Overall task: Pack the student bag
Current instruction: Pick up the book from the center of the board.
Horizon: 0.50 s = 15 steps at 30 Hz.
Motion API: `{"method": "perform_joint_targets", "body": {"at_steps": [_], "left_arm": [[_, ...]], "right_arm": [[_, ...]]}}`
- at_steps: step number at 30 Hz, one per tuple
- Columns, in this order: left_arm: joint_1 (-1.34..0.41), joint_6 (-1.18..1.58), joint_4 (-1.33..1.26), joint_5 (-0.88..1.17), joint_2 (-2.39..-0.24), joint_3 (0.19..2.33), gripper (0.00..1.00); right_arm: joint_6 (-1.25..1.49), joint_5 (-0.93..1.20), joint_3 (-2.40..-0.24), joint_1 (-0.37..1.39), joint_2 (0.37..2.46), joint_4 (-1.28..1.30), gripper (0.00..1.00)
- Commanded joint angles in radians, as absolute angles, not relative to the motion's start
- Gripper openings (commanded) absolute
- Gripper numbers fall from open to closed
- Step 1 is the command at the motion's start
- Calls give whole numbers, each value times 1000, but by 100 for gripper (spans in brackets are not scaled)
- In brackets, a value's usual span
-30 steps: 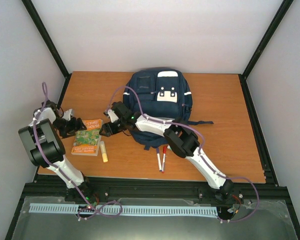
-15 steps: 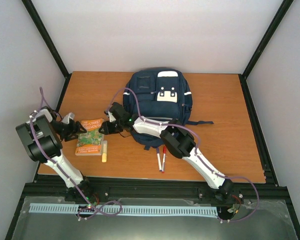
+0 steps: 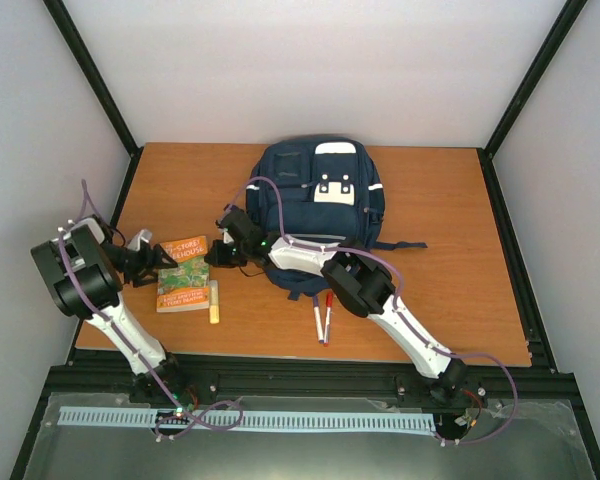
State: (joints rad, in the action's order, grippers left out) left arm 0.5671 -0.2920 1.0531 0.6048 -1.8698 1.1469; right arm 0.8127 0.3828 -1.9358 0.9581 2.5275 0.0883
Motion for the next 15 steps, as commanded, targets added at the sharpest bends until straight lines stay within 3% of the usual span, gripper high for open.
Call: {"method": "perform_joint_targets", "body": {"at_steps": [1,9,15], "left_arm": [[574,-361,1143,760,-1943,1201,71],[574,-503,1314,974,-1989,1258,52],[574,-528,1396,1088,-1986,1308,29]], "right_arm": [[814,331,-1861,963,2619,309,3],[765,335,-1863,963,2611,284,4],[744,332,-1859,963,2604,287,8]]}}
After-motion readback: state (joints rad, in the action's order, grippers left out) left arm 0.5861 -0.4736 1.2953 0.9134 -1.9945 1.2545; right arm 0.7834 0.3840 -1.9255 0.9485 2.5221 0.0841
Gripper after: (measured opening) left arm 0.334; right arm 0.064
